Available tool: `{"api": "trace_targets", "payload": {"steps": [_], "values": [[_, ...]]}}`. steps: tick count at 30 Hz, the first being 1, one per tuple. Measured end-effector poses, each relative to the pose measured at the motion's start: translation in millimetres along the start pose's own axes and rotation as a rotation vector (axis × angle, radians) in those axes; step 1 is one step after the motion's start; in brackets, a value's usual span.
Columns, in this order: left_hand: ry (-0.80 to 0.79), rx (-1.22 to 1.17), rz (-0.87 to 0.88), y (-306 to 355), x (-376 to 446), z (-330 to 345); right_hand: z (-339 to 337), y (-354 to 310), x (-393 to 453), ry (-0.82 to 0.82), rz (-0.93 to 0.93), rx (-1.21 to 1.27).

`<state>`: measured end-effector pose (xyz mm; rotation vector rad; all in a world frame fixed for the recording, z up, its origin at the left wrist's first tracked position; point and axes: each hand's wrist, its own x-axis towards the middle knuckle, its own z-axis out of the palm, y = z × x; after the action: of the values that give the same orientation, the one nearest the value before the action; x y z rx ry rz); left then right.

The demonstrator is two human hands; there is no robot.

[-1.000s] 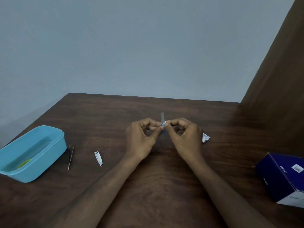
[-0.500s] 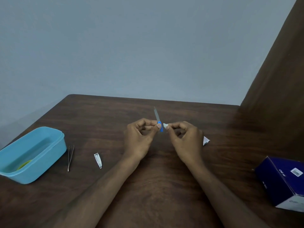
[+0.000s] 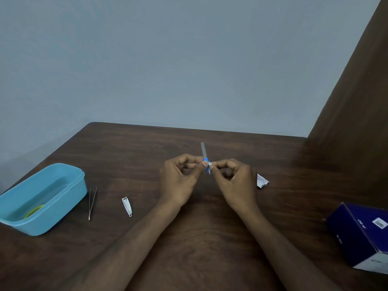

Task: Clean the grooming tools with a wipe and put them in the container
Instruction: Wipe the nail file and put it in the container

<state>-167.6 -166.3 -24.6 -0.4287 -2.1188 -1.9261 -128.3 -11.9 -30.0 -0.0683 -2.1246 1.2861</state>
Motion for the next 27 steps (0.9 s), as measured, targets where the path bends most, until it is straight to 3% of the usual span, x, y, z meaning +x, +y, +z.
{"api": "trace_targets", "payload": {"steps": [4,11,17,22,27], "values": [[0.088,-0.188,-0.112,-2.3,3.5,0.0,2.8,-2.2,-4.5,-0.086,-0.051,-0.150],[0.100,-0.164,-0.110,3.2,-1.3,0.4,3.6,-10.8,-10.0,-0.079,-0.026,-0.106],[0.097,0.089,0.080,15.8,-12.9,-22.2,14.7,-28.2,-24.2,-0.127,-0.083,-0.158],[0.200,0.273,0.048,37.6,-39.3,-65.6,33.5,-47.2,-32.9,-0.178,-0.005,-0.081],[0.374,0.576,-0.036,52.7,-67.6,-154.2,76.1,-76.0,-51.5,-0.243,0.063,-0.005]]}}
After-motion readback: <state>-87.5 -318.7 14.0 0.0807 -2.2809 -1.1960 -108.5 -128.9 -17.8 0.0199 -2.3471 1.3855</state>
